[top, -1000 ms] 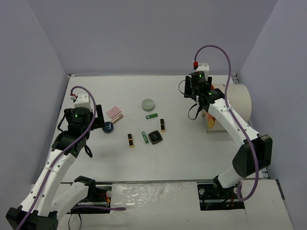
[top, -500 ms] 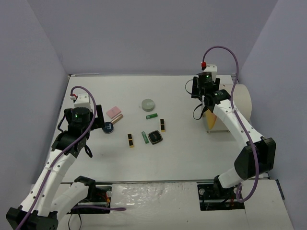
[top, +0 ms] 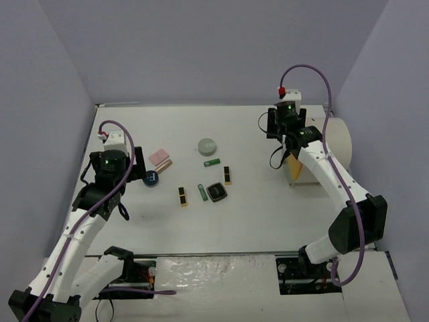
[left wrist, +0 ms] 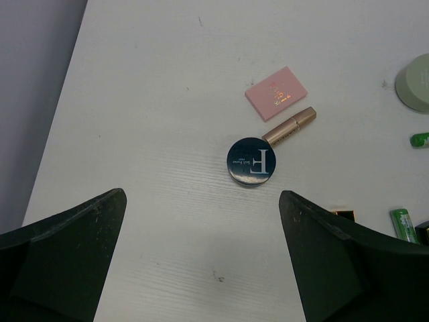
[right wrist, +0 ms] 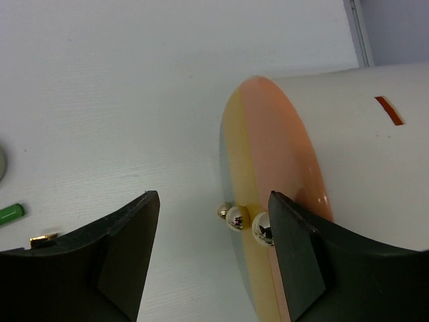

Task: Organize the makeup

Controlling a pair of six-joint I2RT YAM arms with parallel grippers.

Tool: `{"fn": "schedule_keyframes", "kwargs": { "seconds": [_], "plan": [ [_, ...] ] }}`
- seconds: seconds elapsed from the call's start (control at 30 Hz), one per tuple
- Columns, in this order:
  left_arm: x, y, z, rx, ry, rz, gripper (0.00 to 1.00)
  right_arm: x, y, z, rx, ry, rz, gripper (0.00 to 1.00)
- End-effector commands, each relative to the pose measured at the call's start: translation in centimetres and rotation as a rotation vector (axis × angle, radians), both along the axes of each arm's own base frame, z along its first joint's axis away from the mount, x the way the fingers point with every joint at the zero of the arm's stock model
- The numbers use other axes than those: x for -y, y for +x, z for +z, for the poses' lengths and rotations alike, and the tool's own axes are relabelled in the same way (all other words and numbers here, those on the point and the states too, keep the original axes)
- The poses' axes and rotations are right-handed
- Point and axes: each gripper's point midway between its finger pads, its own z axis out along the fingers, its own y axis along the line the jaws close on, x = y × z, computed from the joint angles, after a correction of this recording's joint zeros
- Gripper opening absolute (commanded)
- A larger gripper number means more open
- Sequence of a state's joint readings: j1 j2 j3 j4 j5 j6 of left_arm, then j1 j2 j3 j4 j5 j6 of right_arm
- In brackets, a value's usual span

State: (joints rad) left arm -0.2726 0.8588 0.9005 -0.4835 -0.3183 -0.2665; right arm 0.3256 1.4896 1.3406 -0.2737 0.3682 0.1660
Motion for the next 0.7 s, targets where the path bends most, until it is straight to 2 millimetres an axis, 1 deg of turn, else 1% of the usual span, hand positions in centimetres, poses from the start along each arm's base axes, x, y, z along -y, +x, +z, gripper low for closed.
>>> {"fn": "schedule_keyframes", "kwargs": {
  "seconds": [0.0,0.13,0.27,0.33,0.5,0.53,0.6,0.67],
  "plan": [
    [-0.1,0.9,2.2,0.069,-0.024,0.023,0.97,-3.4,-0.6,5.5,0.131,-0.104,0.094,0.63],
    [-0.2,0.9,2.2,0.067,-0.022,0.023,0.97,-4.1,-0.9,5.0,0.116,-0.208,0.079,0.62],
    [-0.1,0.9,2.1,0.065,-0.023,0.021,0.97,-4.5,-1.2,2.7,0.049,-0.360,0.064,0.62],
    [-0.1,0.9,2.2,0.065,-0.024,0.022,0.97,-3.7,-1.3,1.9,0.023,-0.436,0.025,0.61],
    [-0.1,0.9,2.2,0.067,-0.025,0.022,0.97,-2.6,-1.5,-1.0,-0.061,-0.572,-0.009,0.58],
    [-0.1,0.9,2.2,0.065,-0.024,0.022,0.97,-2.5,-1.6,-1.0,-0.065,-0.585,-0.013,0.58],
    [-0.1,1.0,2.2,0.065,-0.025,0.021,0.97,-2.2,-1.6,-2.5,-0.105,-0.639,-0.021,0.56],
    [-0.1,1.0,2.2,0.065,-0.025,0.021,0.97,-1.9,-1.7,-3.1,-0.123,-0.680,-0.036,0.56]
  ]
}}
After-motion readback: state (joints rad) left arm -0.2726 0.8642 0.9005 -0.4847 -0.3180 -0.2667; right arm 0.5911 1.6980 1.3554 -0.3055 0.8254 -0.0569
